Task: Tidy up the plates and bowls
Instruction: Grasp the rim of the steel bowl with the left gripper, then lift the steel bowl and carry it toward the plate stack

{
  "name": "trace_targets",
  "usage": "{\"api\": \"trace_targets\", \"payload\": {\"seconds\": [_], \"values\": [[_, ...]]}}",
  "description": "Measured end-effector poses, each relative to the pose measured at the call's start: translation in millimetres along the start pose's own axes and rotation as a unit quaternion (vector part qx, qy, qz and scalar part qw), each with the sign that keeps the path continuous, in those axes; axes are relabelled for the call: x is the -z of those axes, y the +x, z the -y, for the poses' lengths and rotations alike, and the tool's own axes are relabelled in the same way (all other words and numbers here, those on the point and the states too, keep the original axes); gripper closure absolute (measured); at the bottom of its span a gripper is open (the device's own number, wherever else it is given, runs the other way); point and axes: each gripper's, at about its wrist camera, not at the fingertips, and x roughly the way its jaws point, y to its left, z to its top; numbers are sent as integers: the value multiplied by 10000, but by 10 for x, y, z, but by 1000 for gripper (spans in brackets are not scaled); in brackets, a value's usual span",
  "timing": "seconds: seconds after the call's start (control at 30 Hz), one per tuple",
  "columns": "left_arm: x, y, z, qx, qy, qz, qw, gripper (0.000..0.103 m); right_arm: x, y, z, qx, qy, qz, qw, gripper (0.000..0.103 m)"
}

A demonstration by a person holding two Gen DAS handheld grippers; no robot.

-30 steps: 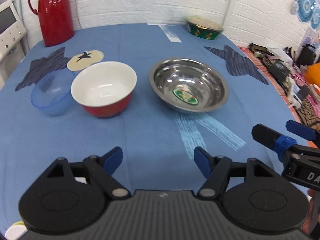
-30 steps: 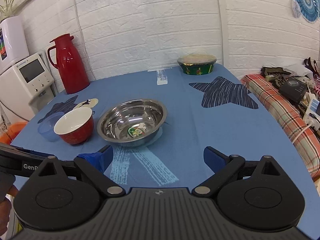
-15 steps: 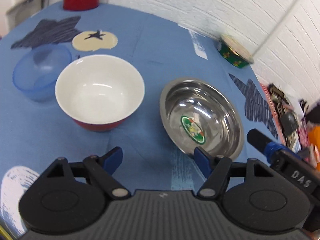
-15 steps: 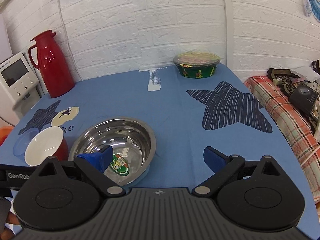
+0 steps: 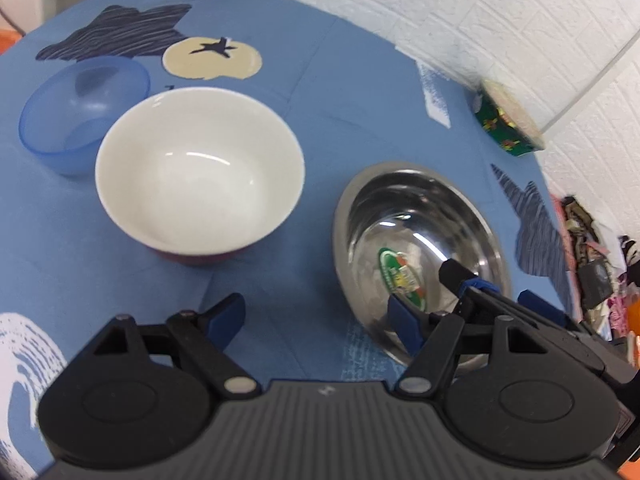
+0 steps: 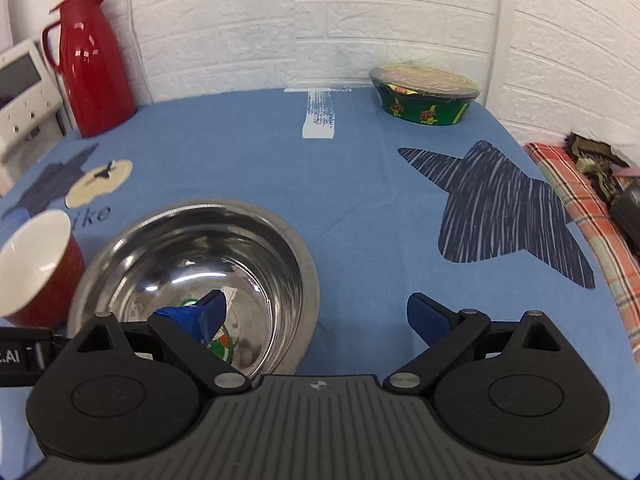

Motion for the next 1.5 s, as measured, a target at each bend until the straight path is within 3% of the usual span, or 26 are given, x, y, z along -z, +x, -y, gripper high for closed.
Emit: {"api": "trace_targets", "payload": {"seconds": [0.23,0.3,0.37,0.4,0.47,0.53,0.63,0.9,1.03,1.23,1.4,1.5], "values": [[-78,62,22,-40,25,63,10000,34,2,163,-192,42,-652,27,9979,19],[-94,74,46,-35,80,72,9999,45,-1,160,-207,48,-726,60,9973,22],[-99,76,72,-59,219,71,9997,63,27,122,-246,-67,-840,79,9964,25],[-99,74,72,-21,282,59,9996,66,45,95,-261,-124,-840,79,9964,26],[-107,77,51,212,368,-19,9991,84,78,39,-289,-287,-790,29,9965,33],[-102,56,58,454,510,-125,9976,95,112,-20,-329,-362,-739,-1,9966,43],[-25,-44,94,484,880,-74,9949,95,169,-117,-352,-413,-663,-23,9969,47],[272,-401,17,785,1207,-160,9894,99,427,-550,-431,-486,-497,39,9976,53],[263,-397,-57,861,955,-197,9915,98,448,-573,-362,-654,-296,14,9974,52],[167,-229,-125,849,338,-371,9951,97,284,-401,-267,-357,-177,-35,9992,50],[84,-91,-96,611,237,-311,9974,96,244,-194,-330,-210,-546,-250,9980,49],[63,-75,-71,577,319,-239,9975,95,258,-180,-321,-281,-526,-125,9981,49]]}}
